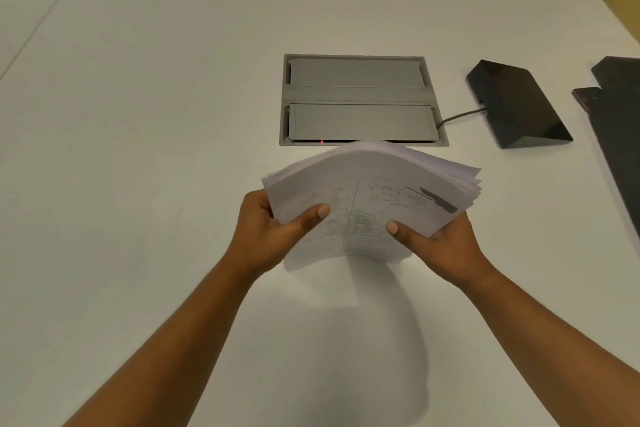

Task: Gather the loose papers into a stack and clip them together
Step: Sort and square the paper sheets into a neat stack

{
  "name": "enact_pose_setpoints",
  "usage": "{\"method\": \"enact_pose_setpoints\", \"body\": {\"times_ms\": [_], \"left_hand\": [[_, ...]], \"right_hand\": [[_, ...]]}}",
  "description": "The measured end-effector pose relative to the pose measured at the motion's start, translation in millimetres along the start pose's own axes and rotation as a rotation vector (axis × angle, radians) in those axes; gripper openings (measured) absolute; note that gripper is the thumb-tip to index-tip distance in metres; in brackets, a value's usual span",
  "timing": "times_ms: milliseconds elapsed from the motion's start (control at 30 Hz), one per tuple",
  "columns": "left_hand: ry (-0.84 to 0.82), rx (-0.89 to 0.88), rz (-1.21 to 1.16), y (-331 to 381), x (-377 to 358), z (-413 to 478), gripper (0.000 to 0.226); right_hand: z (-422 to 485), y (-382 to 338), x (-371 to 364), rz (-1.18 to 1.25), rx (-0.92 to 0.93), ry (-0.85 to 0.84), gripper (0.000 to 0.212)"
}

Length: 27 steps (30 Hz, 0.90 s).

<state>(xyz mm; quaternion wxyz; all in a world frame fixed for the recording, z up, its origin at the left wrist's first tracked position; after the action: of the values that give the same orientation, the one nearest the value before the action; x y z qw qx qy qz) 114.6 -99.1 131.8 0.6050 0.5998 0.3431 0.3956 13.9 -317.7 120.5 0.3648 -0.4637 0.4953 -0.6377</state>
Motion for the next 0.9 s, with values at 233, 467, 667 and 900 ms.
{"method": "enact_pose_setpoints", "body": {"times_ms": [233,467,667,900], "left_hand": [[-0.009,-0.023,0.012,16.5,-8.5,-5.2,0.035],[0.096,0.085,-0.018,-11.7,-12.2,-20.1,0.036],[0.103,0.037,-0.043,-10.1,-15.1,-21.7,0.044],[0.12,0.163,-0.018,-47.0,-23.7,-20.7,0.032]], "right_hand": [[10.9,-12.6,7.5,0.054,-0.004,-0.013,0.049],[-5.3,16.6,-2.1,0.042,-0.133,-0.024,0.04],[-11.3,18.4,1.1,0.051,-0.129,-0.017,0.041],[-16.8,44.9,-4.7,-0.012,-0.197,-0.147,0.042]]}}
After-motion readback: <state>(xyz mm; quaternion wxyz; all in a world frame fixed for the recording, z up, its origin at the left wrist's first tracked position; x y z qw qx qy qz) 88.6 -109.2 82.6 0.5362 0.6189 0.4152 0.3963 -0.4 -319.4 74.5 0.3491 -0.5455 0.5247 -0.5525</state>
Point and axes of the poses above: each hand's wrist, its own z-axis towards the middle knuckle, its own x-axis out of the back of the hand, y = z × x, the point moved 4 cm from there along z, towards the middle knuckle, and after that the axes turned 2 degrees about x, right-handed, at the moved point
